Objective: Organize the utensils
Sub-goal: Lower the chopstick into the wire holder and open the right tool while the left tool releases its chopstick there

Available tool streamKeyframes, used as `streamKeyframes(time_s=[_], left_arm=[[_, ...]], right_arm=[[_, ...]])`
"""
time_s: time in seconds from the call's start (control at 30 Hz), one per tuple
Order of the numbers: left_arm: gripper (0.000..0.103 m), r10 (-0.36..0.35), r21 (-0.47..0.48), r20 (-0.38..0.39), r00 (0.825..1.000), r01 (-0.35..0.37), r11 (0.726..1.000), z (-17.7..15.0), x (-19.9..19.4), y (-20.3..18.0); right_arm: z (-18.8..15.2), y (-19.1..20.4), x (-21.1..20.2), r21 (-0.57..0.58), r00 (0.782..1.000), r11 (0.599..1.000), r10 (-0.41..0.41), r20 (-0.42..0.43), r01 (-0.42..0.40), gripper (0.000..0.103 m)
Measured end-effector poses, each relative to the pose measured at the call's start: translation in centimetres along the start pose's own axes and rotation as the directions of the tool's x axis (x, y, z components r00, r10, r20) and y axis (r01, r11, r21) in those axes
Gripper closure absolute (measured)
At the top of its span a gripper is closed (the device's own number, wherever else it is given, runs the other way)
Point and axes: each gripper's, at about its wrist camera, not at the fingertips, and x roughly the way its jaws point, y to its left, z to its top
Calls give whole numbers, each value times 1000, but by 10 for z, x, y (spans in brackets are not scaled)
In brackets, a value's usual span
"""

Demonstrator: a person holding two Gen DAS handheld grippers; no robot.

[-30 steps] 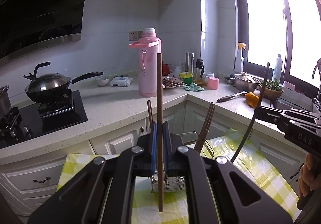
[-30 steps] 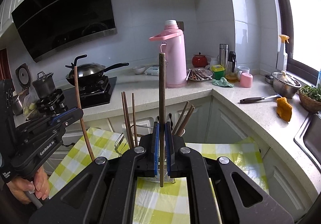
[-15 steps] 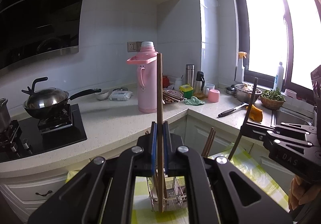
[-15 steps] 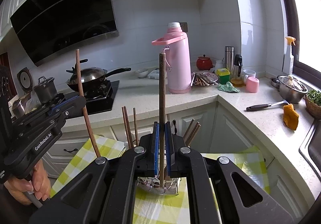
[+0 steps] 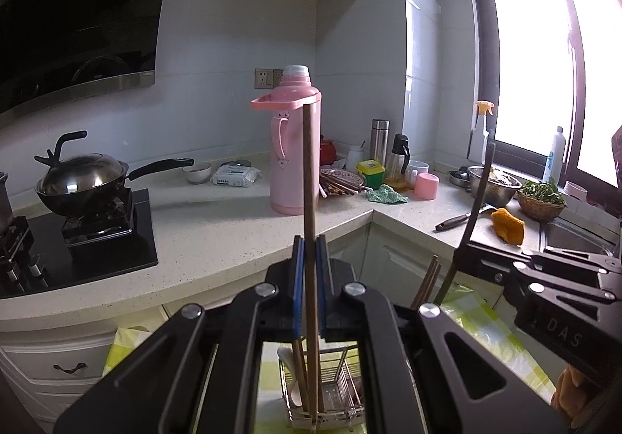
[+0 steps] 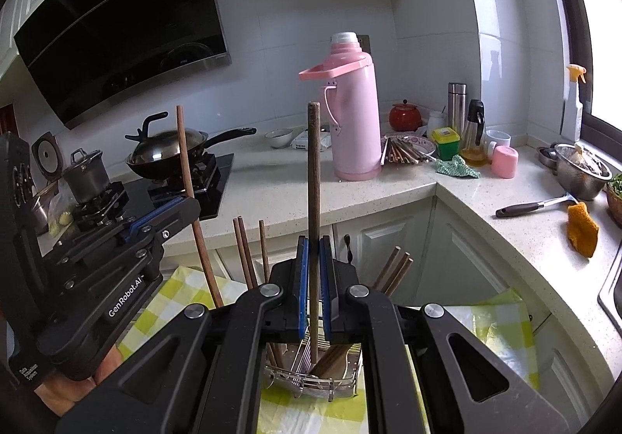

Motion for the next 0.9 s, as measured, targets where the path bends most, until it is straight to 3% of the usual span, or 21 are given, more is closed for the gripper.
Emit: streamKeyframes(time_s=[0.5,0.63,0.9], left_arm=[[97,-14,-25,-9,1000,13,1000,1,27,12],[97,-33,-45,-48,998,31,999,-12,35,13],[97,-4,-19,-149,989,1,1000,-53,65,13]], right_arm=[[-21,-4,58,32,996,999,33,-84,-30,97],[-27,-1,68,32,993,999,37,-111,-34,97],[-48,6,91,20,981,999,40,-190,-37,97]])
